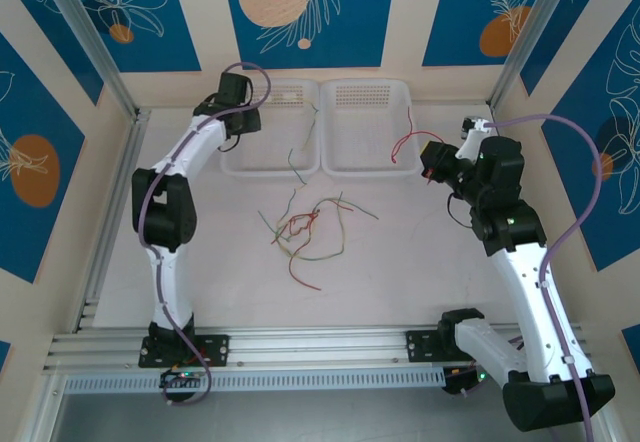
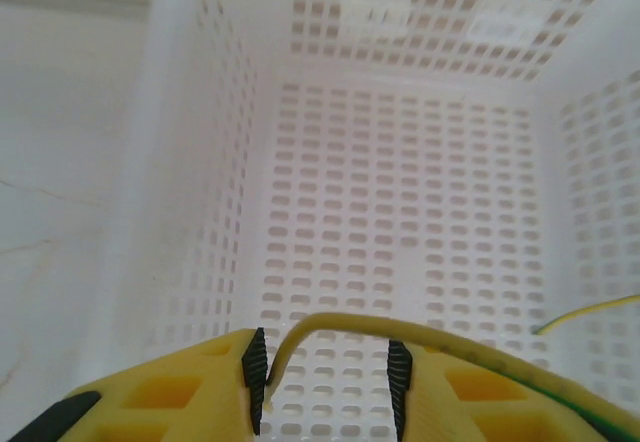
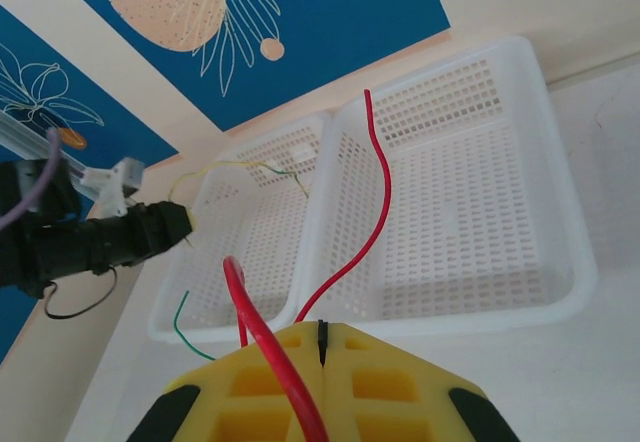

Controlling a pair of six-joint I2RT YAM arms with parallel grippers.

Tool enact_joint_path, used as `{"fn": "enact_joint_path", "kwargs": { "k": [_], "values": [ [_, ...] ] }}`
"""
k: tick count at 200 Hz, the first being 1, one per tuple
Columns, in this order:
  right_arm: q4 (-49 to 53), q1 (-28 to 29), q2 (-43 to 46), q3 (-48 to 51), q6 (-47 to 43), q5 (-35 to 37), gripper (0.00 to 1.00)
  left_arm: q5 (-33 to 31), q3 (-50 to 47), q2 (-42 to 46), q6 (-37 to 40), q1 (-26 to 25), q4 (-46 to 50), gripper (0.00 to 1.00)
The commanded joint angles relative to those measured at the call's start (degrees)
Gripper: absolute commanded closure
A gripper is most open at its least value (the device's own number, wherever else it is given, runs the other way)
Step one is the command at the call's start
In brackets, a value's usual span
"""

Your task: Untangle the cables

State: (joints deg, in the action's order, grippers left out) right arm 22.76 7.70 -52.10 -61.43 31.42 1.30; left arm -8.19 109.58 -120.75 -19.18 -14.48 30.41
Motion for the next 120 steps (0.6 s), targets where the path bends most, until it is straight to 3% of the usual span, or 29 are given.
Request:
{"fn": "enact_joint_path", "kwargs": {
  "k": [1,20,30,38,75,120],
  "values": [
    [-0.09,0.84,0.13,-2.21,-1.53,1.65,1.00,-0.80,0.39,3.18,0.71,-0.44,2.98,0.61],
    [-0.04,1.15,0.12,-2.20,-1.62,2.06,1.00,-0.42,-1.29,5.10,1.40,-0.46,2.33,0.70],
    [-0.26,1.33,0.08,-2.03,-1.55,2.17,1.00,-0.67,-2.71,6.10,2.00,-0.46,1.01,0.91],
    [-0.51,1.43,0.02,-1.94,-1.49,2.29,1.00,-1.44,-3.40,6.59,2.28,-0.46,0.58,1.00],
    [-0.36,1.96,-0.42,-2.56,-1.89,2.47,1.00,-5.74,-2.95,10.43,2.47,-0.46,2.85,1.00],
    [-0.75,2.45,-0.73,-2.84,-2.06,3.15,1.00,-4.57,-3.73,18.84,1.87,-0.56,3.12,1.00]
  ]
}}
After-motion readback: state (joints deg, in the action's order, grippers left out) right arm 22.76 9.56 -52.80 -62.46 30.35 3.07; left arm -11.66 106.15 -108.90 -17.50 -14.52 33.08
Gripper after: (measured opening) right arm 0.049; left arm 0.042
